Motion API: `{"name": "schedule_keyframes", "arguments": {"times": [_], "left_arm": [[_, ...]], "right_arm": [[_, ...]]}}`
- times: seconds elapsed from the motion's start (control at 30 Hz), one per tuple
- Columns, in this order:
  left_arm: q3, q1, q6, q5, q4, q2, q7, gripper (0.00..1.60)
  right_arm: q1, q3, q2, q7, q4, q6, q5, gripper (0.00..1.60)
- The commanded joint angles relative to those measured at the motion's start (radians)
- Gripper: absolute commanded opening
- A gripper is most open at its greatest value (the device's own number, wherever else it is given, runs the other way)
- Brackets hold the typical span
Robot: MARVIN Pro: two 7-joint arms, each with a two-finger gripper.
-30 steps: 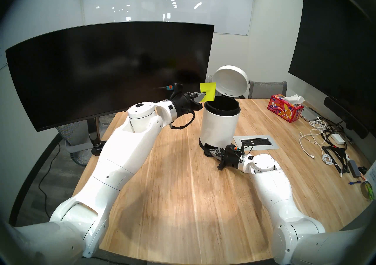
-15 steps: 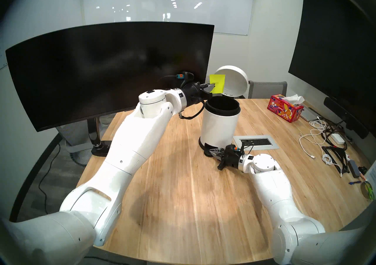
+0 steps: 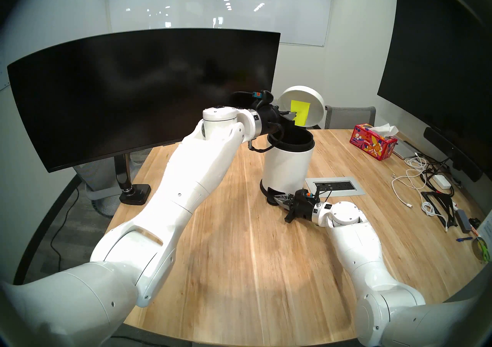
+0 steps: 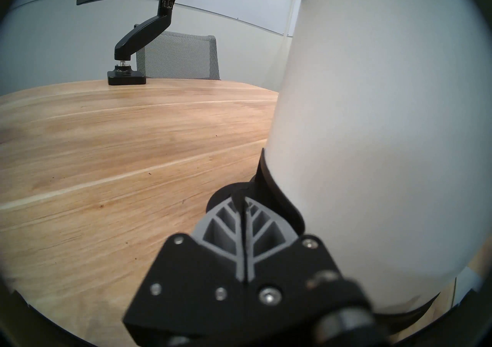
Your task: Peel the sticky note off the monitor, open the trash can lid and drop the sticker into the trash can
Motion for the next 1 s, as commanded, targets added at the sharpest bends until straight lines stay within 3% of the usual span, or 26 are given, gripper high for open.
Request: {"name": "schedule_keyframes", "arguments": {"times": [0.0, 0.4, 0.97], "left_arm": [[0.022, -0.117, 0.012, 0.025, 0.082, -0.046, -0.031, 0.0], [0.035, -0.18, -0.01, 0.044, 0.209, -0.04, -0.093, 0.0], [0.046, -0.179, 0.037, 0.073, 0.2, -0.009, -0.142, 0.0]], "right_arm": [[-0.001, -0.001, 0.006, 0.001, 0.001, 0.002, -0.005, 0.0], [-0.001, 0.0, 0.005, 0.002, 0.001, 0.002, -0.006, 0.0], [-0.001, 0.002, 0.004, 0.003, 0.001, 0.002, -0.009, 0.0]]}}
